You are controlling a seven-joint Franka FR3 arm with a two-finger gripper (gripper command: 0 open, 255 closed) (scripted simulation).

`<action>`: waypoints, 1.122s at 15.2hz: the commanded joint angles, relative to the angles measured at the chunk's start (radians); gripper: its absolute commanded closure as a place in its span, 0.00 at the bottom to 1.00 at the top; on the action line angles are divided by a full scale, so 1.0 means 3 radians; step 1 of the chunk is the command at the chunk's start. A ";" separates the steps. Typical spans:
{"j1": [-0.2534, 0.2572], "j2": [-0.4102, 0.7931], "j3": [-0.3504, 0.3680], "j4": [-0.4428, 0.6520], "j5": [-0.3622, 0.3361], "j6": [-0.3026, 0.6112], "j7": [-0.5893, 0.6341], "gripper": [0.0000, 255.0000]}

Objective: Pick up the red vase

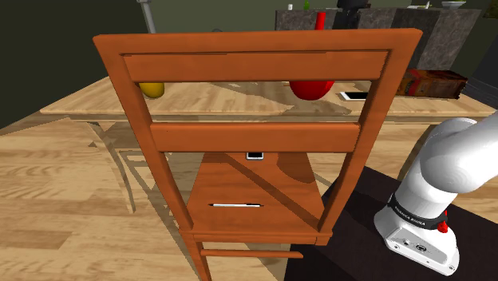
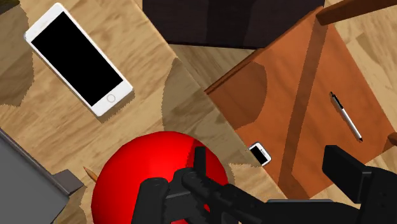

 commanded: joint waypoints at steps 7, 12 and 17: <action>0.0003 0.1134 -0.0269 0.1553 -0.0092 -0.0563 -0.0483 0.00; -0.0075 0.2056 -0.0454 0.2953 -0.0023 -0.1132 -0.0857 0.00; -0.0073 0.1967 -0.0441 0.2664 -0.0049 -0.0937 -0.0854 0.00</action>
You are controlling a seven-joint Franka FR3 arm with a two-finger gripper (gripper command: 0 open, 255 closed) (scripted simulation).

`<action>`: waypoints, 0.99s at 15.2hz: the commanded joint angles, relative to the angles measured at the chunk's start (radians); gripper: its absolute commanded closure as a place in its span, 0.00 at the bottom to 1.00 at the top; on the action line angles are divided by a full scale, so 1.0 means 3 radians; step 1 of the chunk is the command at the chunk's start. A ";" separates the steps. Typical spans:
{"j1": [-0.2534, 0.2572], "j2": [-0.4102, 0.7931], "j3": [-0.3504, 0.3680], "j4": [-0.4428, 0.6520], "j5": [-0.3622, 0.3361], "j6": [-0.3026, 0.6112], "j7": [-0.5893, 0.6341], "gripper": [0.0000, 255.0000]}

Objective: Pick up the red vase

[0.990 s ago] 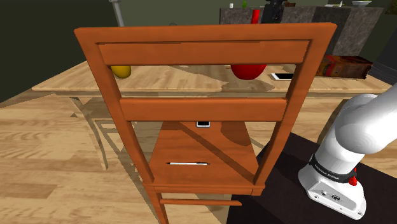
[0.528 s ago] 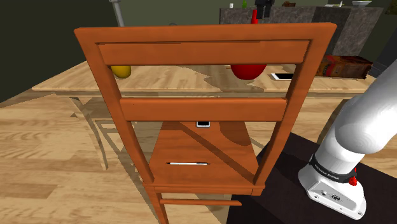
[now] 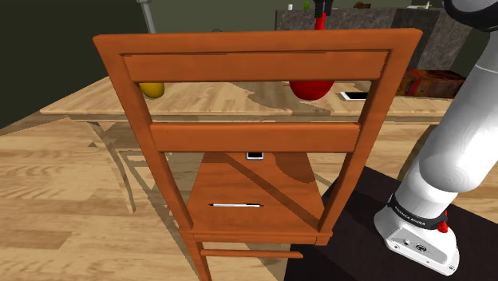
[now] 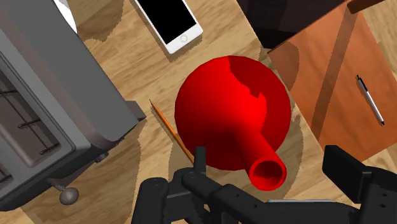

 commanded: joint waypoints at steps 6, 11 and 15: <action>0.0017 -0.0172 0.0020 -0.0448 -0.0035 0.0280 0.0035 1.00; 0.0017 -0.0176 0.0020 -0.0454 -0.0036 0.0282 0.0034 1.00; 0.0016 -0.0168 0.0019 -0.0429 -0.0034 0.0265 0.0033 1.00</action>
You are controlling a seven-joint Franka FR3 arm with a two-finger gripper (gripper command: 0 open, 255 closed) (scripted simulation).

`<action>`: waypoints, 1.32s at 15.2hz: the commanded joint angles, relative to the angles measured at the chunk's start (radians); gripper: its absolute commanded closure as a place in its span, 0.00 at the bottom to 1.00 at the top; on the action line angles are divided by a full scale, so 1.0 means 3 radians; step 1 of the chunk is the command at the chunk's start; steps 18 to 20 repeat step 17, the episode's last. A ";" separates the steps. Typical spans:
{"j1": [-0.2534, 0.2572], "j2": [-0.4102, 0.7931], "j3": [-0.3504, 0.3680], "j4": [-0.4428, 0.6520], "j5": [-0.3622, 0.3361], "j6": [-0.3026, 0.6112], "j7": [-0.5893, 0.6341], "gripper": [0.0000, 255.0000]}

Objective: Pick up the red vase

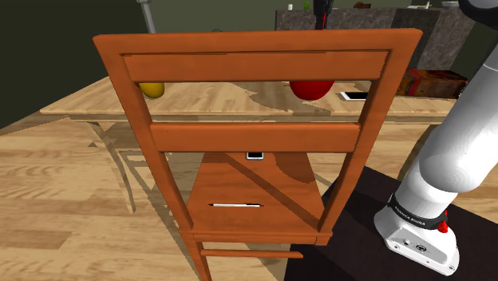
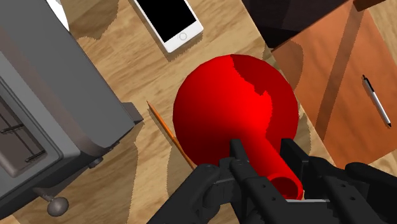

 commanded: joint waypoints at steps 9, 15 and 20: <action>-0.0052 0.0418 -0.0053 0.1000 0.0091 -0.0593 -0.0087 1.00; -0.0209 0.1006 -0.0120 0.2211 0.0270 -0.1229 -0.0188 1.00; -0.0222 0.1036 -0.0118 0.2269 0.0279 -0.1258 -0.0191 1.00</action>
